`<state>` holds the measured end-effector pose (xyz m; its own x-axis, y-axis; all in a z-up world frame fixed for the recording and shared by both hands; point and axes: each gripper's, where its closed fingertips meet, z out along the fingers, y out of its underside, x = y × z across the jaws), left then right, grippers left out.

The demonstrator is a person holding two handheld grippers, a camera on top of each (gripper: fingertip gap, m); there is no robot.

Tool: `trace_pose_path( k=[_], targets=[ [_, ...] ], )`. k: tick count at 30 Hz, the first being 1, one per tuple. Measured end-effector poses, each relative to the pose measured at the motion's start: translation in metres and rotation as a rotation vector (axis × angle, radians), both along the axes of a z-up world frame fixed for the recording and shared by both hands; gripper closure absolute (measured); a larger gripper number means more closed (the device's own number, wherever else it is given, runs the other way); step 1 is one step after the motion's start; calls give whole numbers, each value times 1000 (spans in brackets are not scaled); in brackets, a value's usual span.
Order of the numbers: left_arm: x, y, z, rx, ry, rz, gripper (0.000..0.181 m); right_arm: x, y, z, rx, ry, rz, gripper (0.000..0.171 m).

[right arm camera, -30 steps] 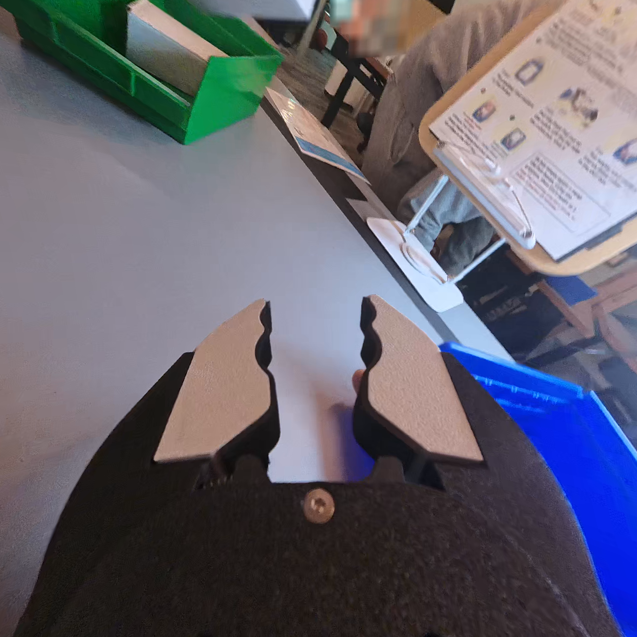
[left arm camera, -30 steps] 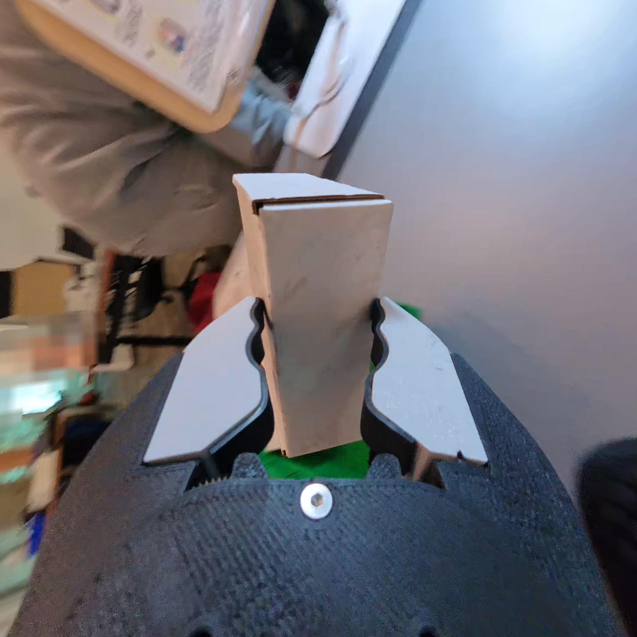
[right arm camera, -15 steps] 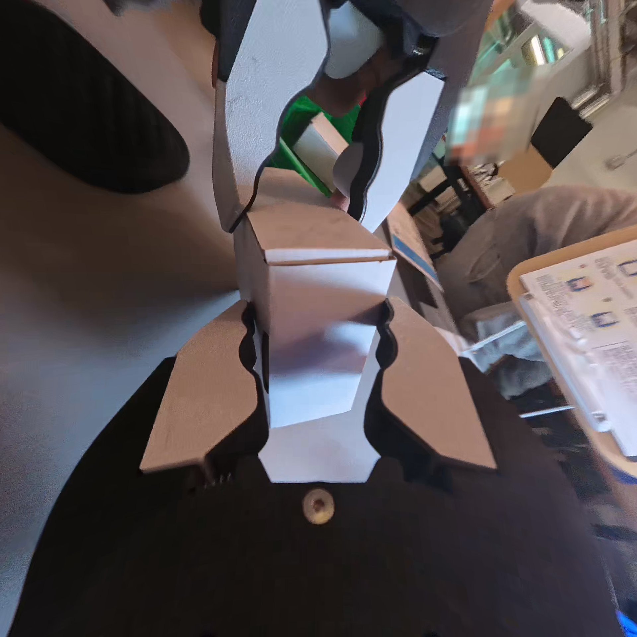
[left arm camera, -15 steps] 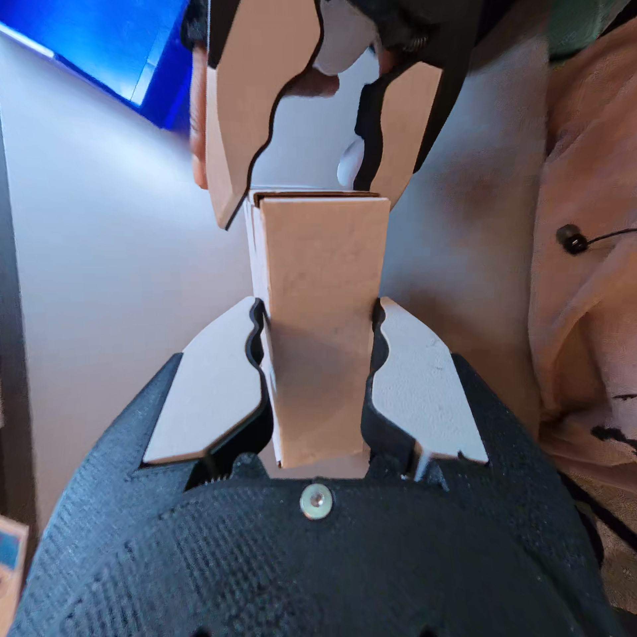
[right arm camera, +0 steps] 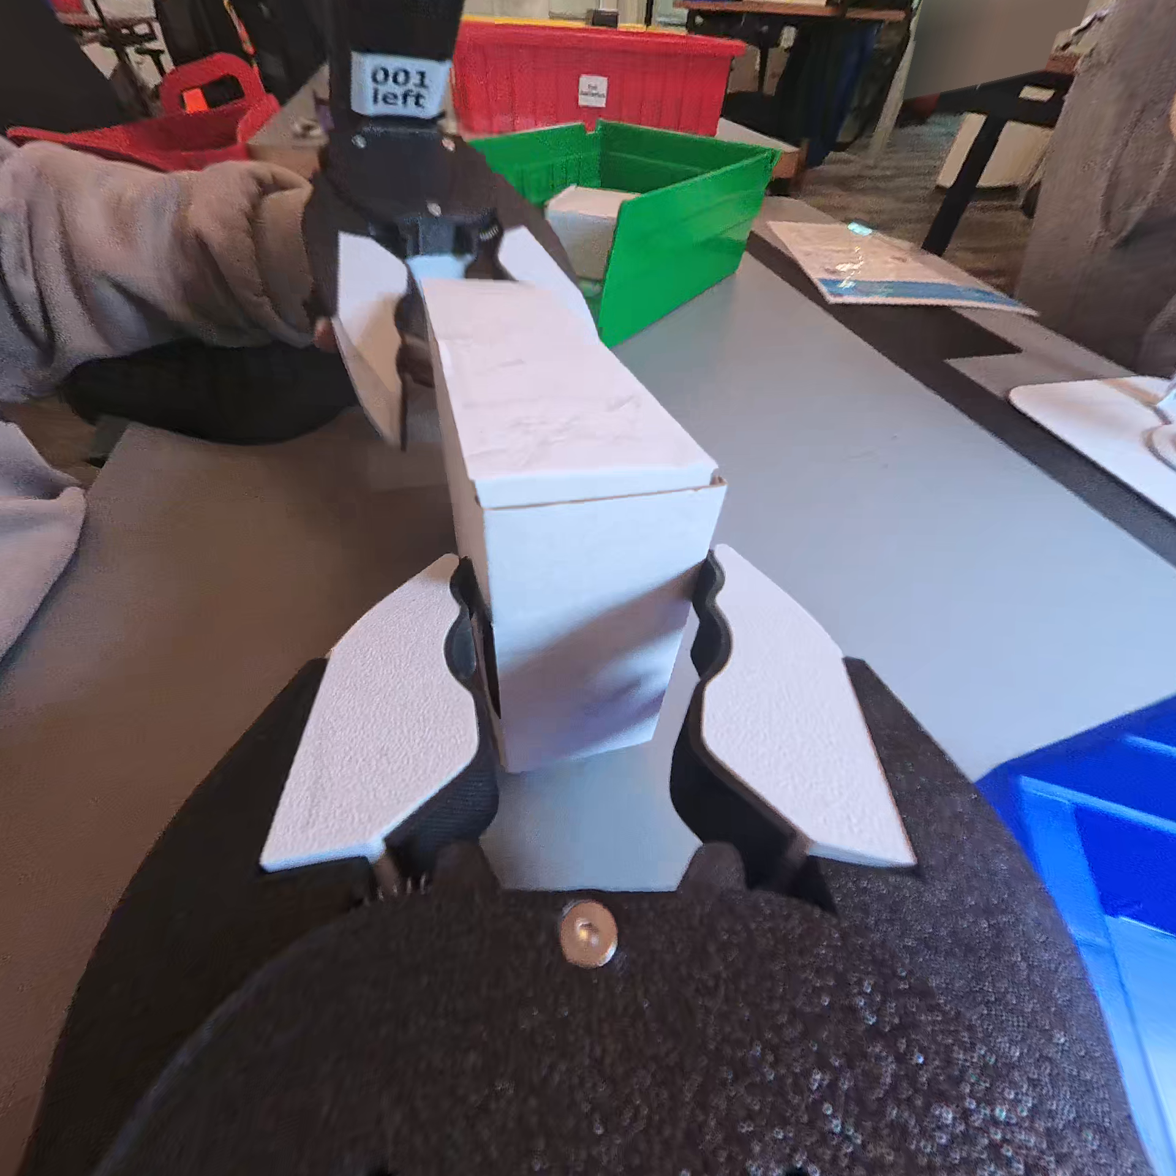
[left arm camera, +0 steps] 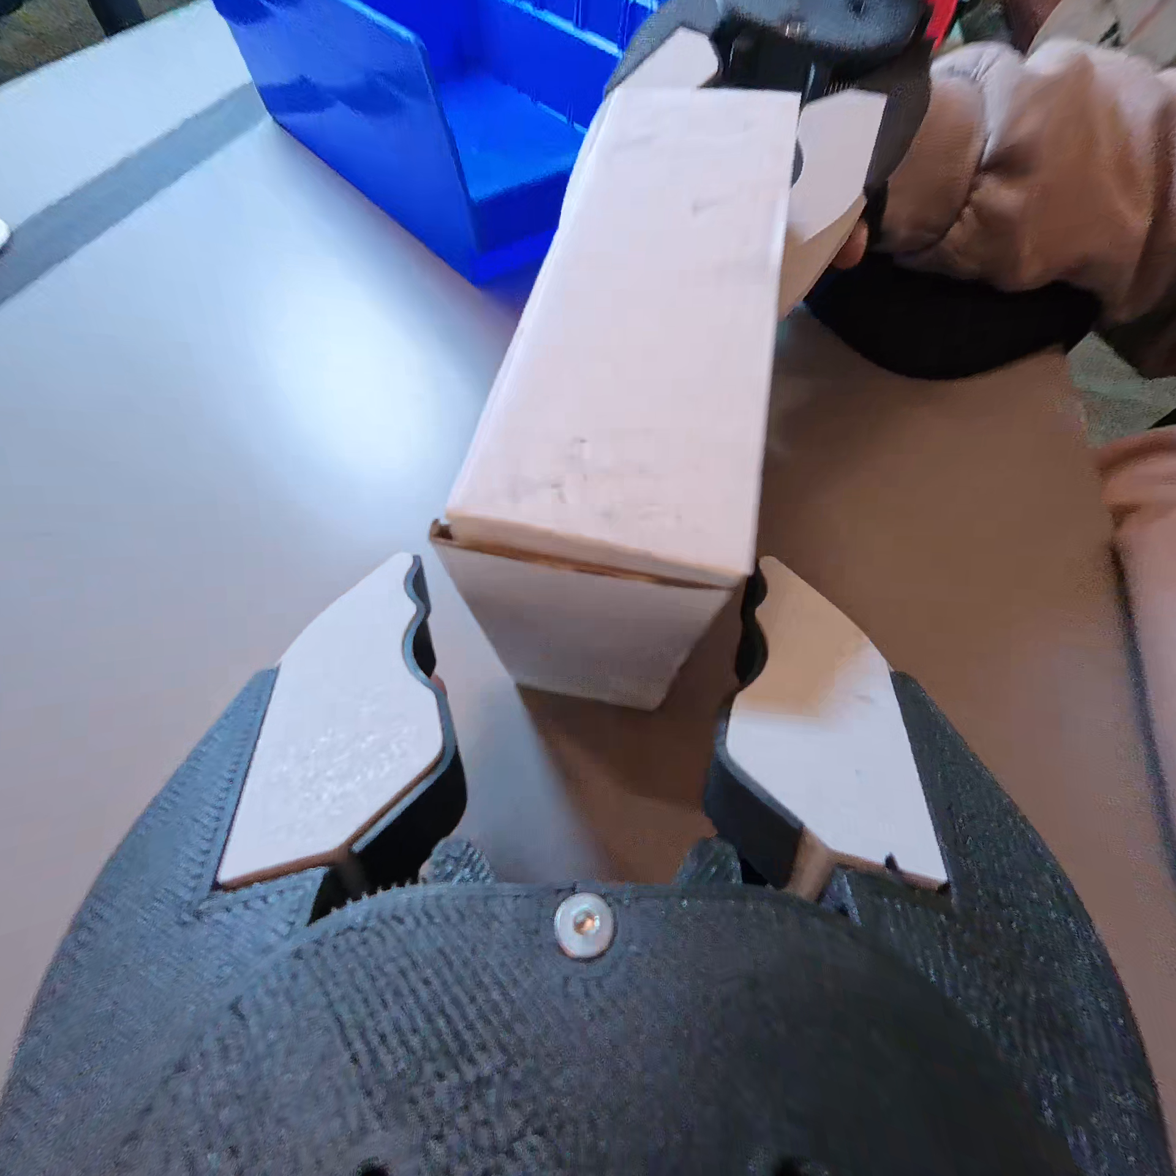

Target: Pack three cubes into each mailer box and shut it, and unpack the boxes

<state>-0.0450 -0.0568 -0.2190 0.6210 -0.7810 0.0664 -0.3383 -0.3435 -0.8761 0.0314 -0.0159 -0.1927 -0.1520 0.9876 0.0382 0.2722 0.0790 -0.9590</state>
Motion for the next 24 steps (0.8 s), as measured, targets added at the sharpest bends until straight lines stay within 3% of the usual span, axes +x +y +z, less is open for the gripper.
trace_pose_path(
  k=[3,7,12,17,24],
  targets=[
    [16,2,-12,38,52,-42,102,0,-4,-17,8,-86,4,103],
    [12,5,-7,47,102,-17,103,7,8,7,60,-61,-78,96],
    [9,3,-4,-43,99,28,103,6,0,59,445,-48,-156,108],
    [22,-5,0,-183,35,35,103,-24,-24,55,743,-161,-119,119],
    [16,-11,1,-250,-2,52,103,-31,-22,62,719,-160,-129,133]
  ],
)
